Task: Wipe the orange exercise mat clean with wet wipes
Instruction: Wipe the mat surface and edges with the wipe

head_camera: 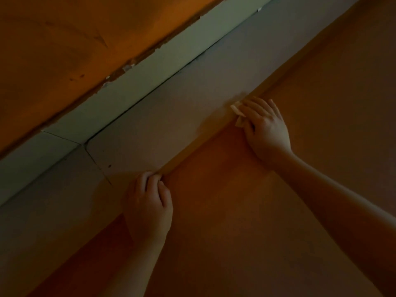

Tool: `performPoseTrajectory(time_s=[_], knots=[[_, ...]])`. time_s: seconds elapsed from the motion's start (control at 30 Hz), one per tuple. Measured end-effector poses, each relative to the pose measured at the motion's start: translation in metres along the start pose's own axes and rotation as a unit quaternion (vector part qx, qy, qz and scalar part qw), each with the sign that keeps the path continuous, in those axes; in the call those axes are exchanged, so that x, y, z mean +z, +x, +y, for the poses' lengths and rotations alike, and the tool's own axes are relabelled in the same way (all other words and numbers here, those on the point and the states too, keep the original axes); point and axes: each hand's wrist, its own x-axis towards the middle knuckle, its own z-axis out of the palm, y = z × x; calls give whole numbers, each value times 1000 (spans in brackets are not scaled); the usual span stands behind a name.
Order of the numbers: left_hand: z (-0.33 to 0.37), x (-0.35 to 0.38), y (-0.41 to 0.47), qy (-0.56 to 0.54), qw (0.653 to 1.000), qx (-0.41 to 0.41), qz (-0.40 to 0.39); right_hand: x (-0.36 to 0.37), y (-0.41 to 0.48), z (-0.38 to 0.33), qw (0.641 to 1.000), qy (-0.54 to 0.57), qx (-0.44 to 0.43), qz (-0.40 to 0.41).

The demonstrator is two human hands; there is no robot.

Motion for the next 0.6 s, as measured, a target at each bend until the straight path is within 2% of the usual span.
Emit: performPoseTrajectory(time_s=[0.23,0.33,0.4,0.53,0.6], knots=[[0,0,-1,20,1000,-8,-17,0,1,2,1000,3,-13,7],[6,-3,1,26,998,-44,-38,1,1,3,1000,5,-11,20],[30,-3,12,-19,996,-61,-54,0,1,3,1000,7,-12,25],[109,26,60,-61,995,36,-75,-2,1,0,1000,5,-15,20],[135,46,81,-40,996,4,-76,-2,1,1,1000,1,-15,19]])
